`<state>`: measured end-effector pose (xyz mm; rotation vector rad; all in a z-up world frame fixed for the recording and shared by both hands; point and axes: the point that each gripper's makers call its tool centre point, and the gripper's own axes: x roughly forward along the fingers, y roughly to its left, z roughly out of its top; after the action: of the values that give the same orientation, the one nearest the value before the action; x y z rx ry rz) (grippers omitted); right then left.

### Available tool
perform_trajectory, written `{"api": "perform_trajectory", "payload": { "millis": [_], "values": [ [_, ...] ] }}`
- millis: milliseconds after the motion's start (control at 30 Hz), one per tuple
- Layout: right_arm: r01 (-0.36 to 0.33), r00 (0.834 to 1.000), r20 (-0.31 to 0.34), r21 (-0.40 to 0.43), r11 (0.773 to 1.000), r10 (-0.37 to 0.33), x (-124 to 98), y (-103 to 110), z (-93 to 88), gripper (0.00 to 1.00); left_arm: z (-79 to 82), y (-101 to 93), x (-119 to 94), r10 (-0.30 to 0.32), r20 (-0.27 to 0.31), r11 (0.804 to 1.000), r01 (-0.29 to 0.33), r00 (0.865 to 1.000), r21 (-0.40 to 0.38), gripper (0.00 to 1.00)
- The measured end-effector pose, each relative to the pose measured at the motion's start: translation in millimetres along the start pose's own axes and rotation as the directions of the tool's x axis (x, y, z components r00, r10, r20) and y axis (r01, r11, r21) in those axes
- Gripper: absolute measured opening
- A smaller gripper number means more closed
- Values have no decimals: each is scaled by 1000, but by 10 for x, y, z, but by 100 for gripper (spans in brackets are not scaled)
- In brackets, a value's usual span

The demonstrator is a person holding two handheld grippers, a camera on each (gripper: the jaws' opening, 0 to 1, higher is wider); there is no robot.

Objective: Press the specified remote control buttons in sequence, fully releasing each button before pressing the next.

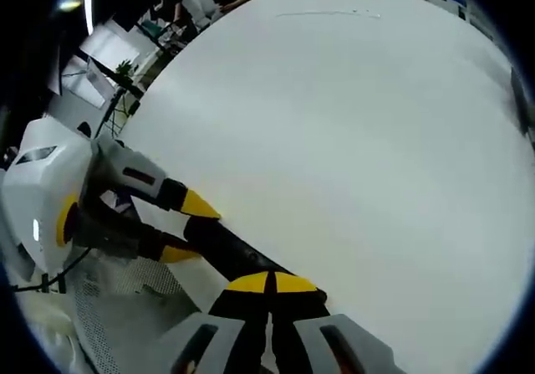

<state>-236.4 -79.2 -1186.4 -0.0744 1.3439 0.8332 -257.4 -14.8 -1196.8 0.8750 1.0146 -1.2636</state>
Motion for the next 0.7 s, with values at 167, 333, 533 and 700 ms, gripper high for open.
{"api": "perform_trajectory", "payload": {
  "millis": [167,333,533,700],
  "values": [
    [-18,1000,-6,-21,1000,18,-2,99,-11,0,0,-1,0,2,0,1000,-2,1000,1,22],
    [-26,1000,-13,-33,999,26,19,133,-29,0,-1,-4,0,2,2,1000,-2,1000,-1,22],
    [-29,999,-17,-21,999,28,38,126,-42,0,0,-4,-1,4,7,1000,-4,1000,-3,22],
    [-17,1000,-27,-15,1000,16,50,129,-45,0,-1,-2,-3,1,8,1000,-1,1000,-4,22]
  ]
}}
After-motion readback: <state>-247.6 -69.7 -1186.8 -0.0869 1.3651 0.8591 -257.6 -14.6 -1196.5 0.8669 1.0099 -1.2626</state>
